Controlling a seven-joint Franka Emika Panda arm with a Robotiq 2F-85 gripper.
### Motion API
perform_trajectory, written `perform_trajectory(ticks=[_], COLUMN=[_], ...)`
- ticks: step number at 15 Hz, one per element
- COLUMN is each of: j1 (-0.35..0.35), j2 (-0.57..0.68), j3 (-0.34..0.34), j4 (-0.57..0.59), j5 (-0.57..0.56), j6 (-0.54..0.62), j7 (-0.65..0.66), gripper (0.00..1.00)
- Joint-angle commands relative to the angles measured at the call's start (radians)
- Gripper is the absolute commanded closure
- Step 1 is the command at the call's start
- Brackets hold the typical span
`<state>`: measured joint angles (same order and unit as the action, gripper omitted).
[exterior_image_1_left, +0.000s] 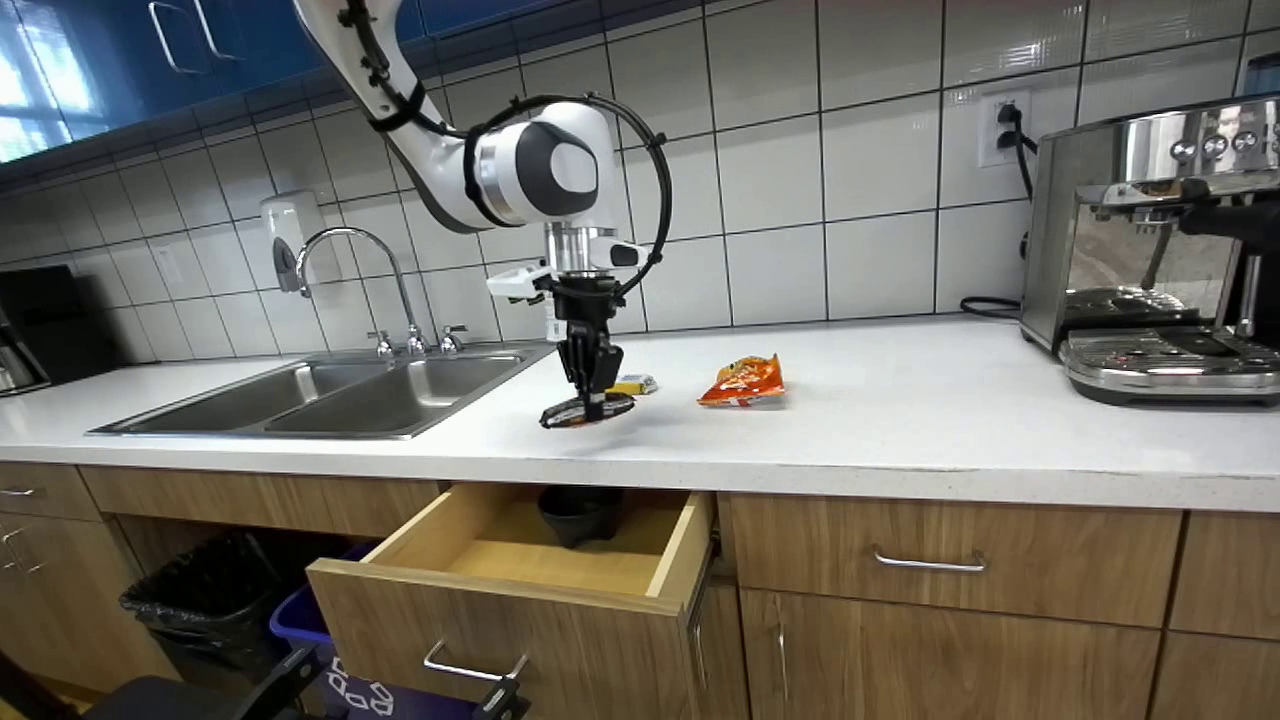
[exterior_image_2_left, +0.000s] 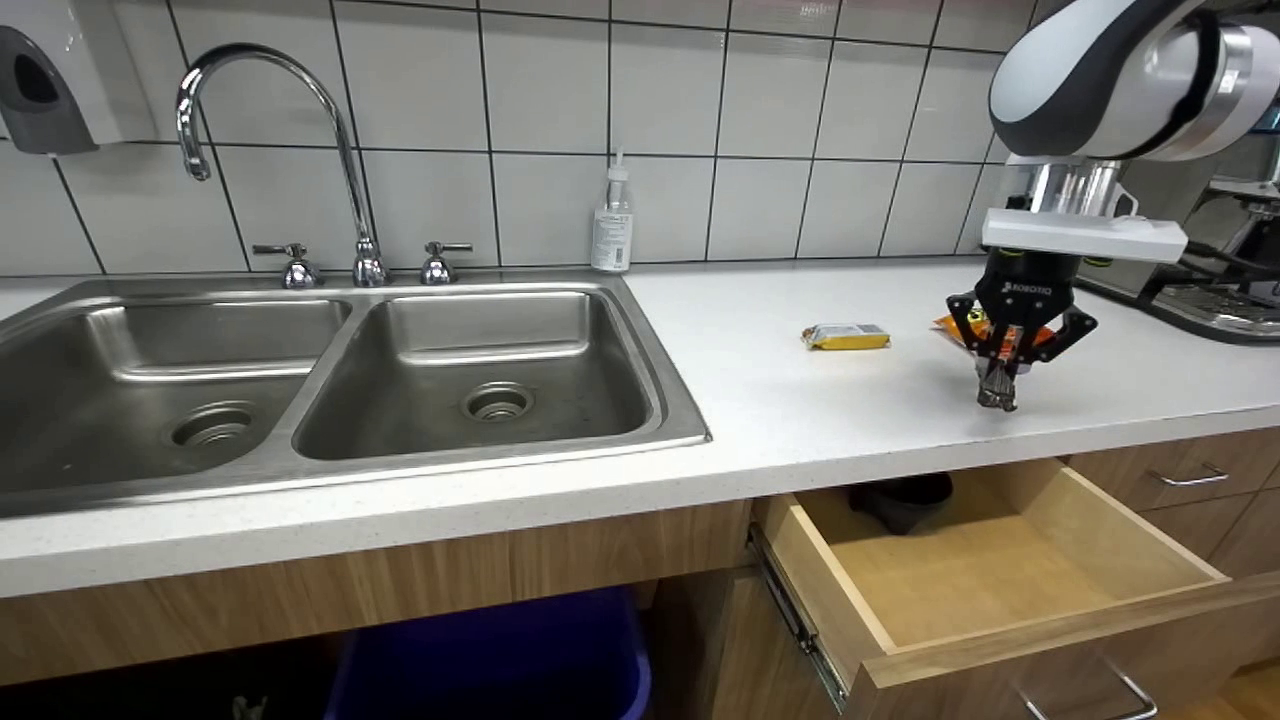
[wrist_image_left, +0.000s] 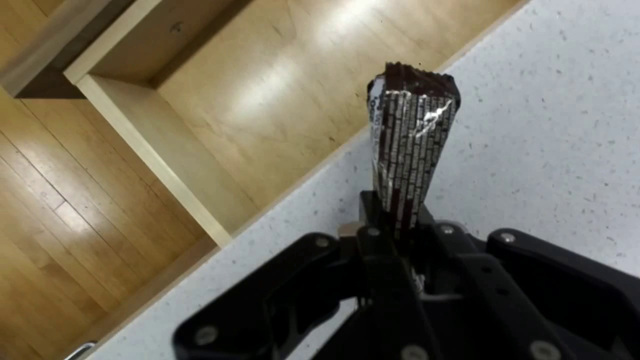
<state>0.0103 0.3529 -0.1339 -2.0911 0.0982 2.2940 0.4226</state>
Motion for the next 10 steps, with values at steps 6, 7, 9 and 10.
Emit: perform_trajectory(ticks=[6,7,9,10], j1=[0.018,0.015,0.01,0.008], j2=[-0.205,-0.215,-0.227,-0.23], j3=[-0.001,-0.002,-0.005,-0.006], j4=[-0.312,-0.334,-0.368,-0.383], j5=[-0.048,-0.056,-0.071,-0.079], j6=[0.105,0.111,0.118,0.124], j7=[0.112,0.124,0.148,0.159], gripper=[0.96,0.96,0.96,0.96])
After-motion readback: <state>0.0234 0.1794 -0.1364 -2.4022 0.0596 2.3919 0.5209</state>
